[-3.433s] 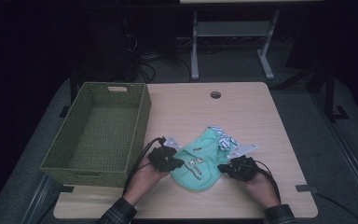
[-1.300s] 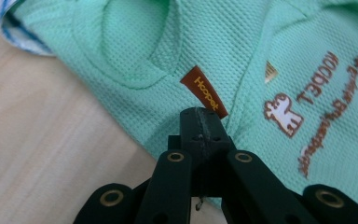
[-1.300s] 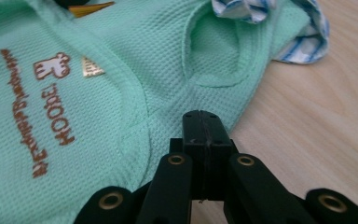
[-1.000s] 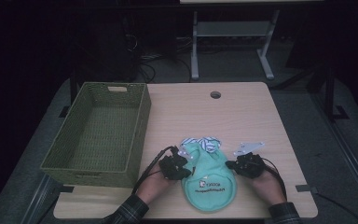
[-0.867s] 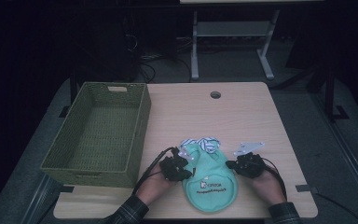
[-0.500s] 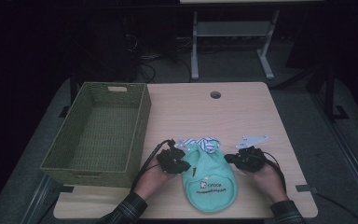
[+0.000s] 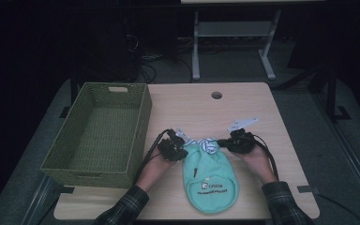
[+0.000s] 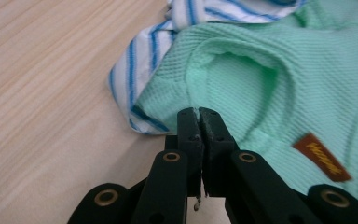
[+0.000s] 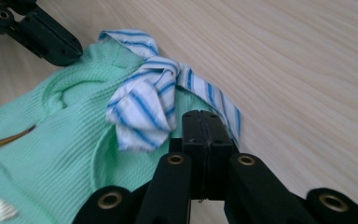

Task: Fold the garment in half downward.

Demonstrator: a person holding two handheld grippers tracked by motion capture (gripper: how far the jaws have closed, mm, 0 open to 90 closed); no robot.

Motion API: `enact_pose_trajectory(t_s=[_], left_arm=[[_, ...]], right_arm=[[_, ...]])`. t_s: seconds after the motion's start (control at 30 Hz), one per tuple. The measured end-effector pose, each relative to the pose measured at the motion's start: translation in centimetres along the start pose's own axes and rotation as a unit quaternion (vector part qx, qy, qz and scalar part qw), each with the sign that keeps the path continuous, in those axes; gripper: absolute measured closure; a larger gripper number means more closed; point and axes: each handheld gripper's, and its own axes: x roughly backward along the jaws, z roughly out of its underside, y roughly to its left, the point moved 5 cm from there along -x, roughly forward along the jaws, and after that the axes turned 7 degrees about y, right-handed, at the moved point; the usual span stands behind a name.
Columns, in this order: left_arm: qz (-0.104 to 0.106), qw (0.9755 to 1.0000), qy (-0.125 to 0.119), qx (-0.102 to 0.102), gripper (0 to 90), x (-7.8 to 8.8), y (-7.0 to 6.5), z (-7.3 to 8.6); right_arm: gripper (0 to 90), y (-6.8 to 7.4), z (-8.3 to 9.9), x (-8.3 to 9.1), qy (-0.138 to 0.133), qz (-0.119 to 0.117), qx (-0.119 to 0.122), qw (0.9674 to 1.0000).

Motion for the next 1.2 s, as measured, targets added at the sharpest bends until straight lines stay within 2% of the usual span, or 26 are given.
enact_pose_trajectory(t_s=[0.1,0.13,0.2,0.27,0.4,0.43,0.57,0.67,0.8,0.83,0.87,0.9,1.03,1.13,1.17,1.2], left_arm=[[-0.007,0.9998,0.015,-0.006,88.9,-0.7,0.2,0.0],[-0.009,0.9998,0.016,-0.011,88.9,-0.9,0.2,0.0],[-0.008,0.9998,0.015,-0.011,89.5,-0.9,0.2,-0.1],[-0.009,0.9998,0.015,-0.012,89.7,-0.9,0.2,-0.1],[-0.005,0.9998,0.015,-0.011,89.8,-0.9,0.3,0.0],[-0.005,0.9998,0.015,-0.014,89.8,-0.9,0.4,-0.1],[-0.013,0.9998,0.012,-0.01,89.8,-1.1,0.6,-0.4],[-0.023,0.9995,0.014,-0.014,89.8,-1.3,0.9,-0.9],[-0.018,0.9996,0.017,-0.009,89.6,-1.4,1.1,-1.1],[-0.02,0.9996,0.015,-0.012,88.9,-1.3,1.3,-1.2],[-0.019,0.9997,0.011,-0.004,87.9,-1.2,1.3,-1.2],[-0.021,0.9997,0.008,-0.005,87.2,-1.1,1.5,-1.3],[-0.02,0.9998,-0.002,-0.002,81.6,-0.4,2.0,-2.1],[-0.017,0.9998,-0.003,-0.004,73.0,-0.3,2.7,-2.9],[-0.017,0.9998,-0.001,-0.007,64.6,-0.3,2.9,-3.1],[-0.016,0.9999,-0.002,-0.005,64.6,-0.4,3.2,-3.2]], right_arm=[[89.8,0.1,-0.6,-1.7,0.014,-0.004,0.003,0.9999],[89.8,0.1,-0.6,-1.7,0.014,-0.004,0.003,0.9999],[89.9,-0.1,-0.5,-2.5,0.036,0.01,0.009,0.9993],[90.0,-0.3,-0.4,-3.0,0.04,0.016,0.01,0.999],[90.0,-1.1,-0.2,-2.7,0.042,0.04,0.003,0.9983],[90.0,-1.4,0.1,-2.5,0.04,0.042,-0.006,0.9983],[90.0,-1.2,0.4,-2.3,0.043,0.047,-0.008,0.9979],[90.0,-1.0,0.5,-2.2,0.045,0.047,-0.003,0.9979],[89.9,-0.8,0.8,-1.8,0.04,0.033,-0.005,0.9986],[89.9,-0.8,0.7,-1.6,0.035,0.029,-0.006,0.9989],[89.7,-0.8,0.7,-1.4,0.031,0.027,-0.007,0.9991],[89.1,-0.9,0.5,-1.1,0.024,0.024,-0.008,0.9994],[82.1,-1.2,-0.1,0.0,0.007,0.021,-0.014,0.9996],[72.4,-2.0,-0.6,0.1,0.004,0.028,-0.017,0.9995],[67.3,-2.5,-0.8,0.0,-0.001,0.022,-0.023,0.9995],[67.3,-2.5,-0.8,0.0,-0.001,0.022,-0.023,0.9995]])
